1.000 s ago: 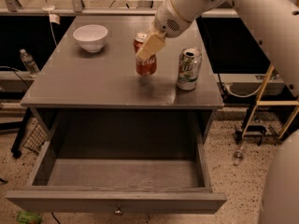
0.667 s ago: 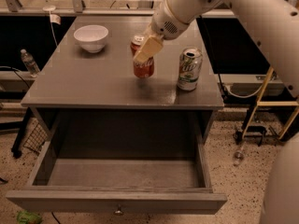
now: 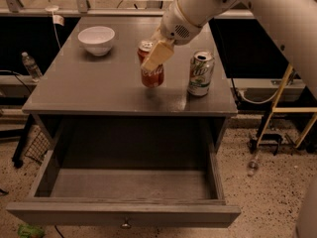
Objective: Place coke can into top drawer
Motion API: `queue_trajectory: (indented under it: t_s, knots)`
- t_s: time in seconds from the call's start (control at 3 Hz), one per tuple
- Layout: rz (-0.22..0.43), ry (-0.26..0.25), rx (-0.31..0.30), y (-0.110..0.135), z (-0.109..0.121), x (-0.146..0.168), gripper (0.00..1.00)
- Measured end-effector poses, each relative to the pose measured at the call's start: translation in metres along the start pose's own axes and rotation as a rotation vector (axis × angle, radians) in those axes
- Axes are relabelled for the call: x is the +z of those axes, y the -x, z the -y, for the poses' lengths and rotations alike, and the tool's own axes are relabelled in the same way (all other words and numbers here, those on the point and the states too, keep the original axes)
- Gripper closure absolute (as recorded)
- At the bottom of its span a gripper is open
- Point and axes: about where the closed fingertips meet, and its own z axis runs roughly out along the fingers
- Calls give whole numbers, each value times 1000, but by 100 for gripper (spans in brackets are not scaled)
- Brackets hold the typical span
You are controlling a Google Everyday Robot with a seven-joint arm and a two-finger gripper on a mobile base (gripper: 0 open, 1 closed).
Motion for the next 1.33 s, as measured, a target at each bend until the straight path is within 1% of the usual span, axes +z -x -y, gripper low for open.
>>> queue_trajectory:
  t_s: [0.33, 0.67, 1.0, 1.33]
  knots:
    - [-26, 81, -65, 13, -67, 2, 100]
    - [-71, 165, -111, 15, -119, 21, 100]
    - [-71, 158, -93, -18, -178, 56, 100]
    - [-62, 134, -80, -19, -174, 59, 100]
